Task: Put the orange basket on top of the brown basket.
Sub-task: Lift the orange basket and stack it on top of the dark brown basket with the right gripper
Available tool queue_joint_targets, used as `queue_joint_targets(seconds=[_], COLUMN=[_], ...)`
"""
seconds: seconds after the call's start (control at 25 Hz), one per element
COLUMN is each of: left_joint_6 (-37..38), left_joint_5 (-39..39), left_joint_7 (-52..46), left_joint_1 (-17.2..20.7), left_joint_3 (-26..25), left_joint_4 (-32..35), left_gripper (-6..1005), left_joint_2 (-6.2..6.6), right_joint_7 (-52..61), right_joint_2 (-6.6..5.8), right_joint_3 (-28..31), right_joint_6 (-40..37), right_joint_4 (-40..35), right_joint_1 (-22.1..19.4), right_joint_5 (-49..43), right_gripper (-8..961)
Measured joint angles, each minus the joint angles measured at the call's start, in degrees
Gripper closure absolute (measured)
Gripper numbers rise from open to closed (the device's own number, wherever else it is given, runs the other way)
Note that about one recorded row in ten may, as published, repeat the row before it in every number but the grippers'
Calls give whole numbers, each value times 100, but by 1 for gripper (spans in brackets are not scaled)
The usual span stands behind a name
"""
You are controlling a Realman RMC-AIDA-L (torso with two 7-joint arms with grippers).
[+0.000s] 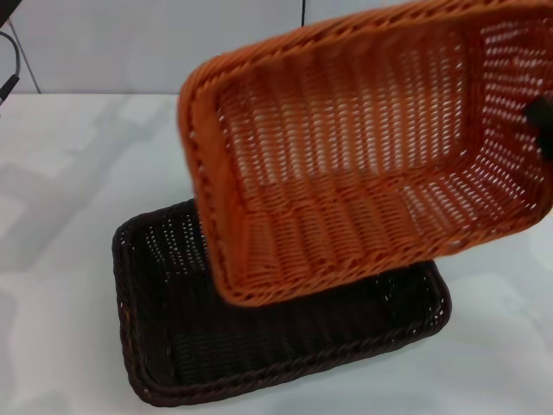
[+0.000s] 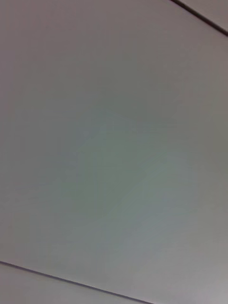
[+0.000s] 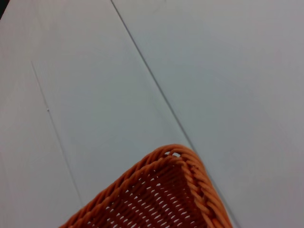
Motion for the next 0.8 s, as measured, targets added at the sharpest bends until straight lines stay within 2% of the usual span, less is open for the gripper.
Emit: queue_joint_targets(seconds=[0.52, 0.8], left_joint_6=[40, 141], left_joint_5=[220, 290], left_joint_7=[-23, -24], left_joint_1=[-28, -85], left_joint_3=[30, 30], left_joint_4=[99, 108], left_gripper=[139, 139], left_joint_2=[61, 70], right_joint_7=[-754, -892], right_joint_2=[31, 48], right_joint_3=[-196, -218], right_joint_6=[-261, -188], right_joint_4=[1368, 1538], right_joint_1=[-57, -229], right_joint_5=[-234, -477], right_gripper=[667, 654])
